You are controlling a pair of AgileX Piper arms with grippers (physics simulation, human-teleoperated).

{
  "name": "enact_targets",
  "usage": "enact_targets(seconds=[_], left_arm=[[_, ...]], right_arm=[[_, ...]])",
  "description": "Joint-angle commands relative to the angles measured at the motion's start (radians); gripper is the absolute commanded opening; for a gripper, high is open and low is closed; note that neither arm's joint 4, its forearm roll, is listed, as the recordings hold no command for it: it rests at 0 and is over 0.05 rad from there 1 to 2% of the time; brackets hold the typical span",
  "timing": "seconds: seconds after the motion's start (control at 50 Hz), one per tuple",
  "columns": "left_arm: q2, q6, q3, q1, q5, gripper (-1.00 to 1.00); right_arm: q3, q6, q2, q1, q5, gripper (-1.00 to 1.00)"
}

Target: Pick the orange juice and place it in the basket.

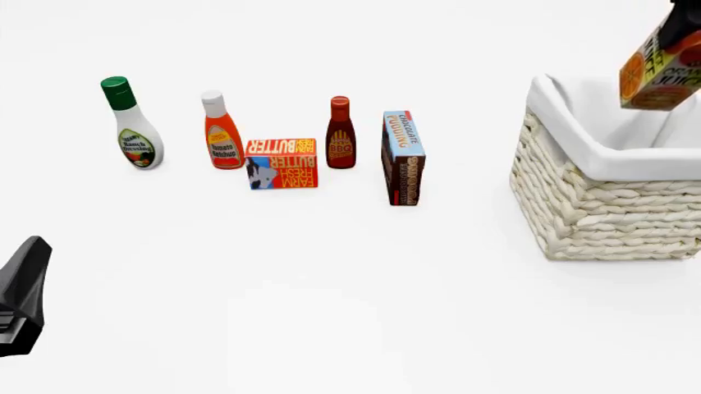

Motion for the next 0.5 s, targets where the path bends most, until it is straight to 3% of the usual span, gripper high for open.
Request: enact_targets(seconds=[0.02, 0.5], left_arm=[[0.000, 0.000, 0.000, 0.000, 0.000, 1.00], [0.000, 0.000, 0.000, 0.000, 0.000, 1.00]], right_arm=[[-0.007, 0.032, 0.017, -0.004, 0.000, -1.00], [-0.028, 0.026, 0.068, -0.041, 0.000, -1.00]])
